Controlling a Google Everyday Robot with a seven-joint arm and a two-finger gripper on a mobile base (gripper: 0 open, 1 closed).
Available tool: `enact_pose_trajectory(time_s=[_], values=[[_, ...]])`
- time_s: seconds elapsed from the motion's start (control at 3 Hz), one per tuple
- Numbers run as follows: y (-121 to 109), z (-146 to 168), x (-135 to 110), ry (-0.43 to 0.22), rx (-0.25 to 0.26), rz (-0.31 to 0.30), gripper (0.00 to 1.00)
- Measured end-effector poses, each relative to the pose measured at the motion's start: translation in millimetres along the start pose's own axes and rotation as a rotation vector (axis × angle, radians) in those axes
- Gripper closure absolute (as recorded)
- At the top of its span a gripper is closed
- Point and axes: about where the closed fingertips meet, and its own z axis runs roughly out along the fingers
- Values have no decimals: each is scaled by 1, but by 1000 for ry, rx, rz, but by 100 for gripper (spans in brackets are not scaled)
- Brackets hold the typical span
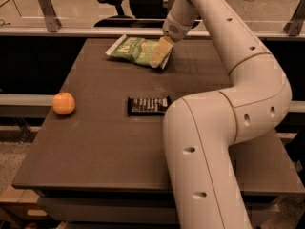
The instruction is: Pick green jalapeno chip bag
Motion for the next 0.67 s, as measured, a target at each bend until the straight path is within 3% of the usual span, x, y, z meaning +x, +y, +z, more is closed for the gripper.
enact_pose_trajectory(time_s=[0.67], values=[[-2,9,-5,-14,-9,-9,65]])
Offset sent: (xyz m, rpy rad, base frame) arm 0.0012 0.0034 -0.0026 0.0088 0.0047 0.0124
